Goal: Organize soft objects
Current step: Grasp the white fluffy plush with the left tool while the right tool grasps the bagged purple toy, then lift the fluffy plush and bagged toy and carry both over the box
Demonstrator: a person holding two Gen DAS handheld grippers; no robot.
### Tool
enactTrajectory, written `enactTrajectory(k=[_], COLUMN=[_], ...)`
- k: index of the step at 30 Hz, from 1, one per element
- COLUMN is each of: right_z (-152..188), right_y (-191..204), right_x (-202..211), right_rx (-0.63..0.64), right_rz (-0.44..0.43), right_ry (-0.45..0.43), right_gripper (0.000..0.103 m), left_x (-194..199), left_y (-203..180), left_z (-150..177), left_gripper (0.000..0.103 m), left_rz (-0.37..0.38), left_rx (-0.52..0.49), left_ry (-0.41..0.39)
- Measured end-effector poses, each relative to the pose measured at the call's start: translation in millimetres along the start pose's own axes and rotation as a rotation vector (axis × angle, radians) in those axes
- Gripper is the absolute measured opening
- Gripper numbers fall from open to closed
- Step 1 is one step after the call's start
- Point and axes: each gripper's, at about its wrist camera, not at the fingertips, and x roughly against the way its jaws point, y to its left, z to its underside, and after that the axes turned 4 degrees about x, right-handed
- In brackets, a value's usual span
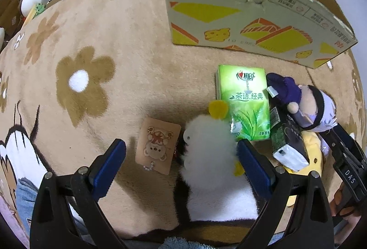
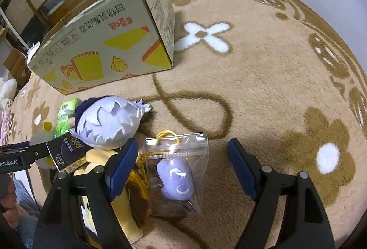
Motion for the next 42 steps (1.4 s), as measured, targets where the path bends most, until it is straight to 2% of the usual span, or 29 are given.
enactTrajectory(k=[6,12,14,16,18,22,26,28,32,35,42], right_z=[0.7,3.7,4.7,4.8,4.7,4.1,3.7,3.4,2.9,1.8,-1.7], right_y=[3.5,8.2,8.7,9.0,7.9,3.1,-1.7,-1.6,-2.0,-4.3,-2.2], right_x=[-4.4,-3.7,-2.9,-2.7,-2.0,0.9,3.3,4.4,7.8,11.8,24.8], right_rx=[0.028,0.050,0.055,0.058,0.055,0.039,0.019,0.017,0.016,0.006,0.015], right_rz=[0.026,0.062,0.069,0.076,0.076,0.059,0.036,0.035,0.025,0.016,-0.004], right_ry=[0.012,0.019,0.020,0.021,0.021,0.013,0.005,-0.002,-0.017,-0.039,-0.117], right_gripper=[0.084,0.079,0.078,0.076,0.074,0.062,0.062,0.062,0.062,0.062,0.062], left_x=[-7.5,-8.3,-8.5,-8.4,-9.9,-10.7,-7.5,-2.7,1.9,7.6,17.4], left_y=[1.9,3.4,2.9,-2.0,-4.3,-8.2,-8.9,-10.1,-9.8,-10.7,-9.1], left_z=[-3.6,-6.3,-6.4,-3.7,-2.7,-0.8,2.5,4.5,5.6,5.8,7.6], left_gripper=[0.096,0.096,0.091,0.083,0.079,0.073,0.067,0.059,0.049,0.037,0.034], left_rz=[0.002,0.020,0.026,0.030,0.029,0.023,0.022,0.027,0.031,0.051,0.056], left_rx=[0.003,-0.005,-0.014,-0.020,-0.027,-0.031,-0.028,-0.030,-0.042,-0.049,-0.045], left_ry=[0.018,0.016,0.015,0.024,0.031,0.024,0.016,0.011,0.002,-0.007,-0.035])
